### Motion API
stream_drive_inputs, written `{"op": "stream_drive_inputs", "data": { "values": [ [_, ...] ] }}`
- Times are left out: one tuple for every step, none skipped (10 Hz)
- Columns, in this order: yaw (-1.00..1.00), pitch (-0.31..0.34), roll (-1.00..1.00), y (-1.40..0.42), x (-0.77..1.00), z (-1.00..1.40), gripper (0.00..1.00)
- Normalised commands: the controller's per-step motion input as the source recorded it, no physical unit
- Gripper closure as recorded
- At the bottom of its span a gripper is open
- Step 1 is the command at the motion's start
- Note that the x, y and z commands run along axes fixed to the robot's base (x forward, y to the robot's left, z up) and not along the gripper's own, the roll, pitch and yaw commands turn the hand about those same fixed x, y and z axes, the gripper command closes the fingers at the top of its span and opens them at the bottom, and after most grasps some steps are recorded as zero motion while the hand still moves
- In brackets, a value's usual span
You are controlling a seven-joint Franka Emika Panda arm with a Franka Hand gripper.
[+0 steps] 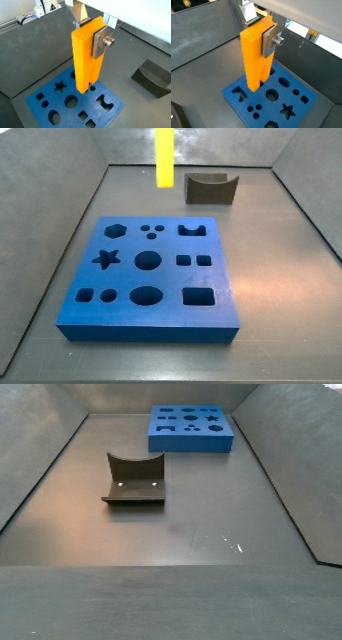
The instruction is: Insert the double-square object.
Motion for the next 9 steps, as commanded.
{"op": "stream_drive_inputs", "data": {
  "values": [
    [0.0,0.01,0.0,0.0,0.0,0.0,1.0],
    [0.0,-0.006,0.0,-0.01,0.0,0.0,1.0],
    [-0.13,-0.041,-0.03,0.0,0.06,-0.07,1.0],
    [-0.17,-0.166,-0.1,-0.12,0.08,-0.66,1.0],
    [-0.02,-0.061,0.0,-0.16,0.35,-1.0,1.0],
    [-0.01,0.0,0.11,-0.17,0.35,-1.0,1.0],
    [-0.16,0.014,0.19,-0.19,0.53,-0.91,1.0],
    [-0.37,0.026,0.31,-0.14,0.61,-0.75,1.0],
    [-0.55,0.046,0.35,-0.07,0.33,-0.59,1.0]
  ]
}}
